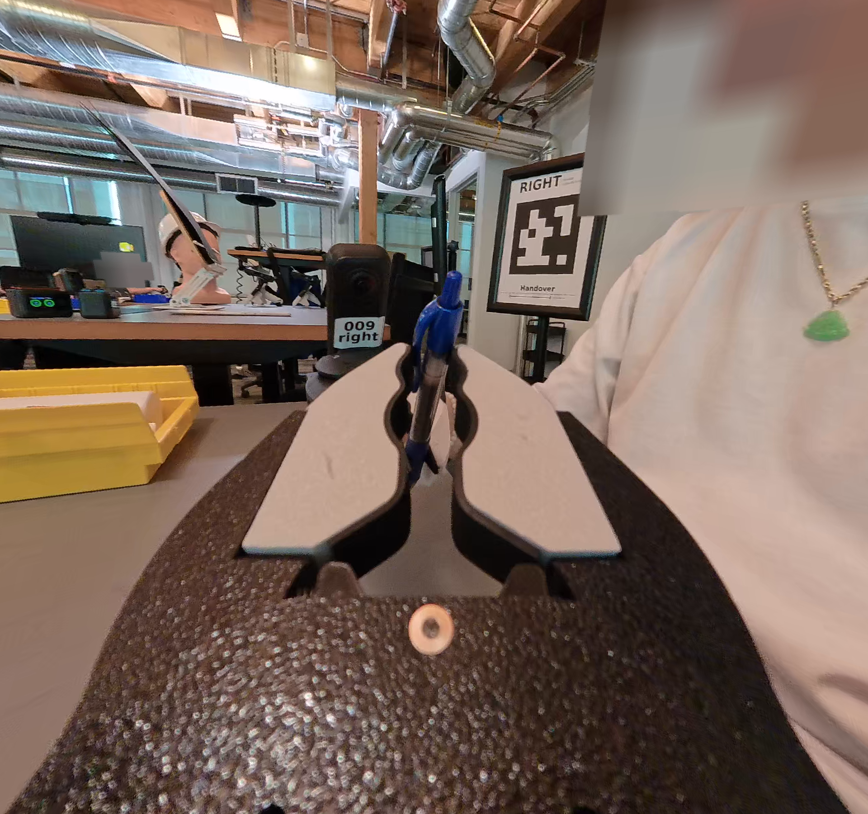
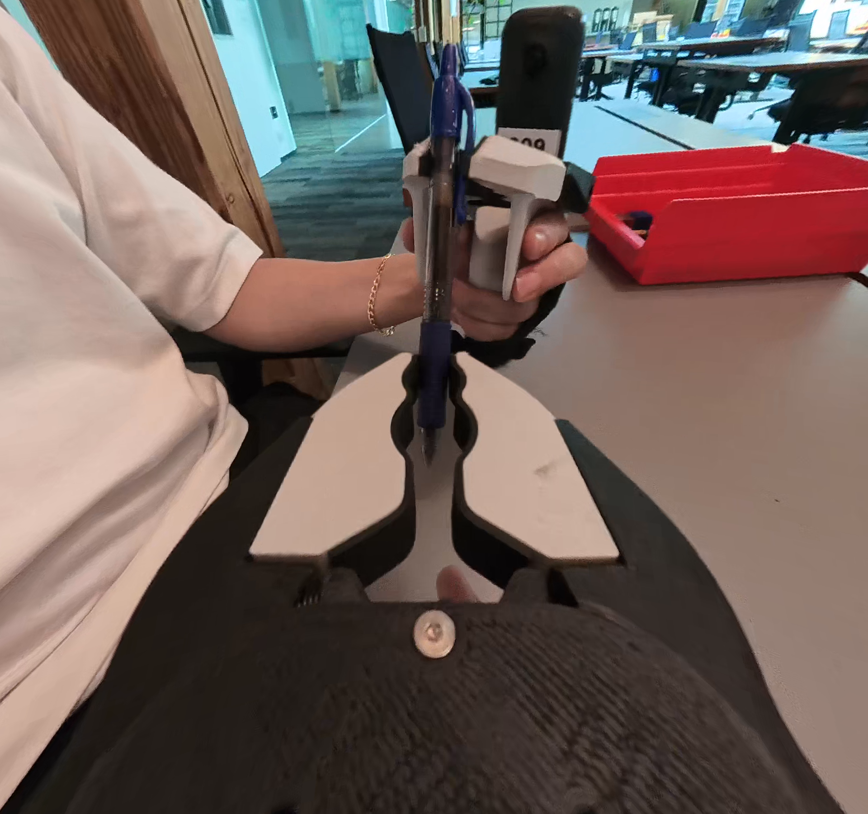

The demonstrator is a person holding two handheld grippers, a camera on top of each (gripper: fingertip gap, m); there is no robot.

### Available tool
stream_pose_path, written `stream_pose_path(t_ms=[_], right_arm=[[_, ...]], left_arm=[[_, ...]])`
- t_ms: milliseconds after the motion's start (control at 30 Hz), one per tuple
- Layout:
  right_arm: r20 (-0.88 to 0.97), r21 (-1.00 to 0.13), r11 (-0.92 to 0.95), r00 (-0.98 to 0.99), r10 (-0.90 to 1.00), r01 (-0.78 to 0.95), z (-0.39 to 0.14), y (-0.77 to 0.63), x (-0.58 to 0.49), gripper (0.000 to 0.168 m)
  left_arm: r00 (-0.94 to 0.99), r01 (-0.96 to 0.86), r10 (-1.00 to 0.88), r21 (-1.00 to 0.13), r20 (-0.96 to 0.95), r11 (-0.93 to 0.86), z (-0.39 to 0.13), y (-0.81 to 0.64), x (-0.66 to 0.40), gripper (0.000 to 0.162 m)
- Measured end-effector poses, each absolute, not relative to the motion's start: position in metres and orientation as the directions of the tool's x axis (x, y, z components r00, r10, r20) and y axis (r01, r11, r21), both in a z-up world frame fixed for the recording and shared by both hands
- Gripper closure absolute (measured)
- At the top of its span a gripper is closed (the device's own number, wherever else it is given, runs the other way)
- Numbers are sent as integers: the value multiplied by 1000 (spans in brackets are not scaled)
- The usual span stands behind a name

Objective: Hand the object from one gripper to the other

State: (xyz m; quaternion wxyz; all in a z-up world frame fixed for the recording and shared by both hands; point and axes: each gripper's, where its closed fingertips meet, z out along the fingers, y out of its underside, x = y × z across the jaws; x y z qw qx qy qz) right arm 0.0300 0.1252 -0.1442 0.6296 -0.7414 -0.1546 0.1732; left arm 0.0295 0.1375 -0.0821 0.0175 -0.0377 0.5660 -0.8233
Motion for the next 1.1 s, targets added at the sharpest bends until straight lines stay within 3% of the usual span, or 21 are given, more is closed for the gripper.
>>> stream_pose_path(t_ms=[200,267,400,467,567,633,700,833,933,1100], right_arm=[[18,-986,-151,948,318,70,-141,135,47,157],[95,-983,-139,979,181,121,-136,139,66,157],[342,-932,-202,916,-210,302,-127,138,116,157],[425,-900,-241,854,-300,363,-125,137,124,157],[496,-860,-309,807,-320,406,-135,142,125,157],[516,-849,-318,792,-327,422,-137,144,123,157],[528,-841,-332,784,-326,428,-138,145,123,157],[376,-914,-238,907,-191,328,-138,147,107,152],[128,-979,-158,991,28,131,-135,141,85,132],[-189,-981,-86,936,298,-171,-122,129,59,140]], left_arm=[[-976,-2,-200,-924,85,-382,-76,144,47,148],[-933,10,-338,-931,123,-366,-77,149,65,143],[-777,-5,-623,-989,95,-146,-102,152,102,130],[-735,-41,-668,-991,114,-124,-105,148,108,131],[-714,-107,-673,-980,195,-171,-106,138,111,138],[-691,-152,-687,-975,224,-164,-113,135,114,151],[-694,-151,-688,-977,212,-150,-116,136,114,152],[-756,-168,-612,-972,233,-163,-114,137,107,152],[-855,-173,-451,-961,255,-216,-105,136,90,153],[-958,-153,-206,-964,199,-219,-100,137,56,153]])
